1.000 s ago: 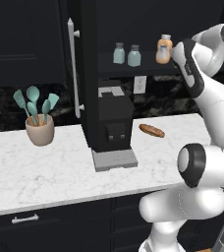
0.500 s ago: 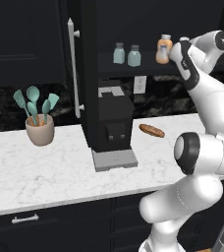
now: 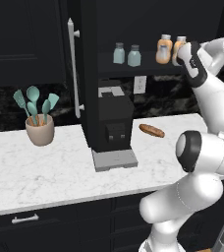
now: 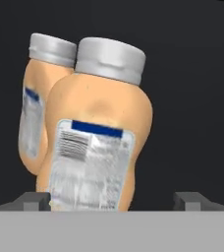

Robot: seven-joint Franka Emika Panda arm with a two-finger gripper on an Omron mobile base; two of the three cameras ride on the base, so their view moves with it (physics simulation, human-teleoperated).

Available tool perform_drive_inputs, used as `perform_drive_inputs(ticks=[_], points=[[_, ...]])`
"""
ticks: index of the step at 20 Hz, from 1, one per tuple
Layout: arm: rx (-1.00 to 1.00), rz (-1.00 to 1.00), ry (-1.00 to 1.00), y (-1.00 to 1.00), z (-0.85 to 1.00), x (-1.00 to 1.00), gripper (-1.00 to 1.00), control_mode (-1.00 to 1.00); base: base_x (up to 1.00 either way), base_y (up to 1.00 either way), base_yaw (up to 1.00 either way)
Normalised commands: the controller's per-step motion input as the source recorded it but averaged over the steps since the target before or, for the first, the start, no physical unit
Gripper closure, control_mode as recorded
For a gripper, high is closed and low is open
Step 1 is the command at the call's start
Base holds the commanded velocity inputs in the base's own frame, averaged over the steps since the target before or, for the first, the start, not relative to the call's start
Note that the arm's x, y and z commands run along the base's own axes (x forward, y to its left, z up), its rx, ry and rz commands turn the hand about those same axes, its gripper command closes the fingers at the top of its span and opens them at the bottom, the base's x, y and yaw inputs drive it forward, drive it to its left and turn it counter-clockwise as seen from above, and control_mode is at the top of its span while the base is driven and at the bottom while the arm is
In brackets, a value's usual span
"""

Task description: Put the shaker and condiment bottle from the counter next to their counterparts in the cabinet.

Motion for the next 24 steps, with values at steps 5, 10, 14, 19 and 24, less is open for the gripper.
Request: perform_drive_inputs(ticks=[5,10,14,19,24], points=[[0.0,0.03,0.0,-0.08,-0.26,-0.37,-1.0,-1.0,0.0,0.0,0.0],[0.0,0.0,-0.03,0.0,-0.39,-0.81,-1.0,-1.0,0.0,0.0,0.0],[0.0,0.0,-0.04,0.0,-0.51,-0.85,-1.0,-1.0,0.0,0.0,0.0],[-0.04,0.0,-0.06,0.0,-0.7,-0.77,-1.0,-1.0,0.0,0.0,0.0],[-0.1,0.0,-0.03,0.01,-0.87,-0.53,-1.0,-1.0,0.0,0.0,0.0]])
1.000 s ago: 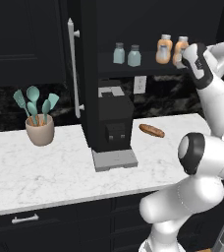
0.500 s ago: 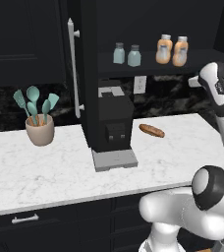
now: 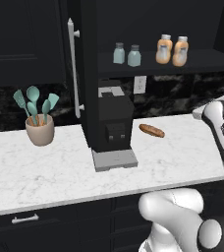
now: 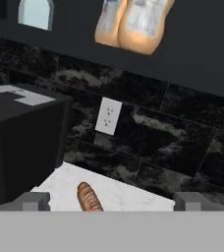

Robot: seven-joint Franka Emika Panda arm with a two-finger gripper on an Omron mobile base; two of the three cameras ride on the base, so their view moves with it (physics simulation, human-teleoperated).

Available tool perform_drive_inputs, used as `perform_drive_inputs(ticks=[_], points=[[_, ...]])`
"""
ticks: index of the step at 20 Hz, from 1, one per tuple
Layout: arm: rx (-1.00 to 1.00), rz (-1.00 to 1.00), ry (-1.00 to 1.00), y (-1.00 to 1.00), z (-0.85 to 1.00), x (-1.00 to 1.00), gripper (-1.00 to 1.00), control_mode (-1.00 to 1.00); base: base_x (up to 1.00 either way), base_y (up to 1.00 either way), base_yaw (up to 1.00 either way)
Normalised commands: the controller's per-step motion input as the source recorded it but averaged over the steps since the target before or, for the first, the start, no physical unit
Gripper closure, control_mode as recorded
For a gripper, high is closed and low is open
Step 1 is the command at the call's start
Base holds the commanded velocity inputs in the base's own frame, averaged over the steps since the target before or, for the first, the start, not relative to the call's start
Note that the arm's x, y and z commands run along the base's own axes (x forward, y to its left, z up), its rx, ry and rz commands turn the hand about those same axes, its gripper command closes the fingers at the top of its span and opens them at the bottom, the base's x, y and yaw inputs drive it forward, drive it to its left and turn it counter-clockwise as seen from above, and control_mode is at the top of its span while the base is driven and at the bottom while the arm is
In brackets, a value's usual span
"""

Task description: Put the shaker and condiment bottle from the counter next to their counterparts in the cabinet.

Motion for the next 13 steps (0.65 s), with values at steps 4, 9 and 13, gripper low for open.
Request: perform_drive_inputs(ticks=[4,9,13], points=[[-0.1,0.0,0.0,0.05,-0.99,-0.39,-1.0,-1.0,0.0,0.0,0.0],[-0.11,0.0,0.0,0.07,-0.93,-0.19,-1.0,-1.0,0.0,0.0,0.0],[-0.06,0.0,0.0,0.05,-0.7,-0.1,-1.0,-1.0,0.0,0.0,0.0]])
